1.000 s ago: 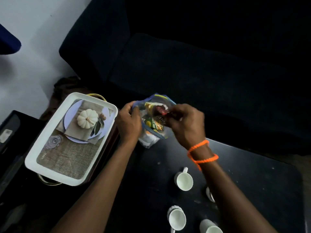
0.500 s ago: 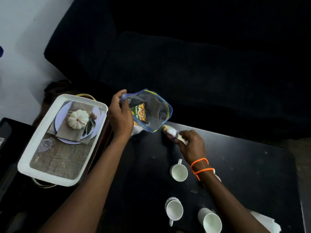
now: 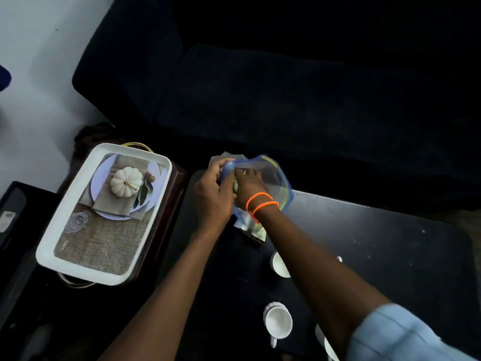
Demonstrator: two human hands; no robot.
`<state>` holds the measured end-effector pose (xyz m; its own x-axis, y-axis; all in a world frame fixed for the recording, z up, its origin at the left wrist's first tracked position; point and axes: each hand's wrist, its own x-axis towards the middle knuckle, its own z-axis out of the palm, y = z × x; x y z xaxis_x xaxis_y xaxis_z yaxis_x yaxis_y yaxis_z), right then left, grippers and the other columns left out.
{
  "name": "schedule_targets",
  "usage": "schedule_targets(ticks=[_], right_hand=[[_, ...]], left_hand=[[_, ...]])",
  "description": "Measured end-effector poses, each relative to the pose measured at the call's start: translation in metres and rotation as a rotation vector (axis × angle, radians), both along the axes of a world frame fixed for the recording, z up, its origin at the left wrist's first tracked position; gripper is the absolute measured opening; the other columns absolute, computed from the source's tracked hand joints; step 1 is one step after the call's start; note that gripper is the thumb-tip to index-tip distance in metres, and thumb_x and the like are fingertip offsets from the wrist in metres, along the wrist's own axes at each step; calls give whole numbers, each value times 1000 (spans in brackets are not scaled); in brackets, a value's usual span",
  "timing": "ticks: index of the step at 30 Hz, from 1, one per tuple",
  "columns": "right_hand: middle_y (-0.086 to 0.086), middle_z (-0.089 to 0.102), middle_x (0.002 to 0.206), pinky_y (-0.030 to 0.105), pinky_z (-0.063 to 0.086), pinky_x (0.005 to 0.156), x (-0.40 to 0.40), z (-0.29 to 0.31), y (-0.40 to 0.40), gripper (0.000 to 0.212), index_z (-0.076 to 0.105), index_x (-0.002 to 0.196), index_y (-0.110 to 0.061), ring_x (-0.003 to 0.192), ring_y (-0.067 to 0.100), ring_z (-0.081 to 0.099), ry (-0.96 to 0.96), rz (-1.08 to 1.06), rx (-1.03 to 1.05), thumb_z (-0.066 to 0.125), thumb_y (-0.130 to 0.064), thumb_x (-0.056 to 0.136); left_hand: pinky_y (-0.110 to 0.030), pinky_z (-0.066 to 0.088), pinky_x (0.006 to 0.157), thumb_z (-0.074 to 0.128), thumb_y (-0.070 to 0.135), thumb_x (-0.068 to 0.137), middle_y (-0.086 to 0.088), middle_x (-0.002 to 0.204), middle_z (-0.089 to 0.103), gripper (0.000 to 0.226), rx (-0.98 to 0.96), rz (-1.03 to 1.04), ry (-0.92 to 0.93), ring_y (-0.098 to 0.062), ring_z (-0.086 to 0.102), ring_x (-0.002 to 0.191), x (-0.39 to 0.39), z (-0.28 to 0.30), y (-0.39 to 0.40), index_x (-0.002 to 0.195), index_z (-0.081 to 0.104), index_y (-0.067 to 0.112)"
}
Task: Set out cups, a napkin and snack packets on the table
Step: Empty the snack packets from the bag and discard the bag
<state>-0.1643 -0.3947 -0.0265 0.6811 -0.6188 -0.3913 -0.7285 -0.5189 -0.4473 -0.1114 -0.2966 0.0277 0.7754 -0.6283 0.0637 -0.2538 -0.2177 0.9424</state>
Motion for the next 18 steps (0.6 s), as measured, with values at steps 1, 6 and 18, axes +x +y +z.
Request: schedule_targets(ticks=[1, 6, 18], right_hand=[[17, 43, 145, 47, 41, 104, 5, -10, -2, 62, 42, 142, -19, 134, 39, 37, 50, 13, -15, 66, -24, 84], [19, 48, 142, 49, 36, 108, 27, -41, 6, 67, 44, 140, -12, 129, 42, 42, 183, 8, -78, 65, -36, 81], [13, 67, 115, 48, 40, 102, 27, -2, 1, 36, 61, 119, -21, 122, 42, 49, -77, -1, -123, 61, -31, 85]], left_hand=[[-23, 56, 82, 59, 28, 105, 10, 102, 75, 19, 1, -5, -9, 0, 70, 97, -1, -2, 2, 112, 72, 18], [-14, 54, 75, 58, 28, 105, 23, 94, 74, 14, -4, -34, 16, 2, 71, 91, 6, -13, 16, 107, 69, 35], [-15, 53, 77, 53, 34, 106, 10, 103, 73, 19, 44, 100, -17, -3, 69, 95, 15, -28, 8, 114, 69, 28]])
